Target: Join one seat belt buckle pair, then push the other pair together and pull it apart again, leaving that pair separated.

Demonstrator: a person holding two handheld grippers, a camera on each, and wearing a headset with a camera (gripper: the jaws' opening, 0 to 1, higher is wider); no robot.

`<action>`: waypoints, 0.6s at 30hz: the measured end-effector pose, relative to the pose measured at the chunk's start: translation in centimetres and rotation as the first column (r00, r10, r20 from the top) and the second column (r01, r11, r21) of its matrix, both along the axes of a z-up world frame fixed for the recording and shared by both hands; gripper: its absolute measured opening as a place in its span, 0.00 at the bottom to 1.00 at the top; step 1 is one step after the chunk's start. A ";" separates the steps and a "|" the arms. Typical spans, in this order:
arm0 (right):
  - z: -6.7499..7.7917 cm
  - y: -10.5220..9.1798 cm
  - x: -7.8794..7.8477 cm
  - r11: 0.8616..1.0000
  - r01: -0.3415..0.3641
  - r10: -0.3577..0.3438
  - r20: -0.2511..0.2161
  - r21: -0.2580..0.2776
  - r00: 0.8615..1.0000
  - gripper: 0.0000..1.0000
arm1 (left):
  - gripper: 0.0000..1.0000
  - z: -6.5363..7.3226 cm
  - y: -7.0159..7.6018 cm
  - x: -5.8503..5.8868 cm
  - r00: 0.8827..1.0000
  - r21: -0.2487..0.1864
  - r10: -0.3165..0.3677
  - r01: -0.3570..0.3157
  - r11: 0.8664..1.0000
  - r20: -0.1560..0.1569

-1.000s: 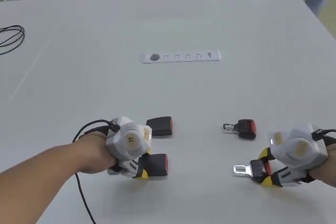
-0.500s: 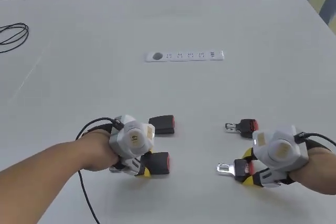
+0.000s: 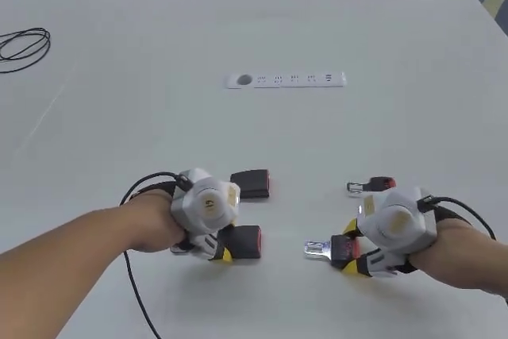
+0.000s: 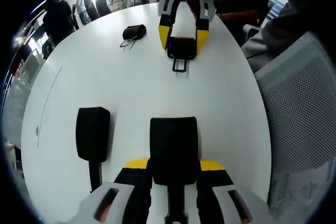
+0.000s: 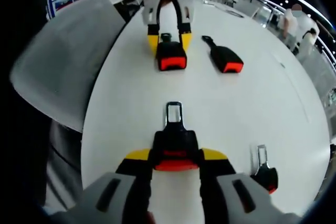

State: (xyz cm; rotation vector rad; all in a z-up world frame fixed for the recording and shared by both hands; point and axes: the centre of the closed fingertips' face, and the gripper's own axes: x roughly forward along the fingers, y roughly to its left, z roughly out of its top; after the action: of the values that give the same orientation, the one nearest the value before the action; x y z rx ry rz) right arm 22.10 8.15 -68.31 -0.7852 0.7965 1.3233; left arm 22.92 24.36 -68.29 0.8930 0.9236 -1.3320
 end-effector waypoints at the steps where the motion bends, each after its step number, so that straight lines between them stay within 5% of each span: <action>1: 0.0 0.4 0.1 1.000 -0.001 0.001 0.000 0.003 1.000 0.35 | 0.33 0.0 0.0 0.0 1.000 0.000 -0.002 0.002 1.000 0.000; 18: 0.2 4.3 0.5 0.999 -0.022 0.022 0.006 0.048 1.000 0.35 | 0.33 -0.1 -0.1 0.1 1.000 0.008 -0.026 0.026 1.000 -0.003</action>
State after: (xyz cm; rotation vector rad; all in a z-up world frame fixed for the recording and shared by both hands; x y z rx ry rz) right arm 22.58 12.49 -68.14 -0.7611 0.7514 1.3549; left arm 23.00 24.26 -68.38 0.9129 0.9226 -1.3530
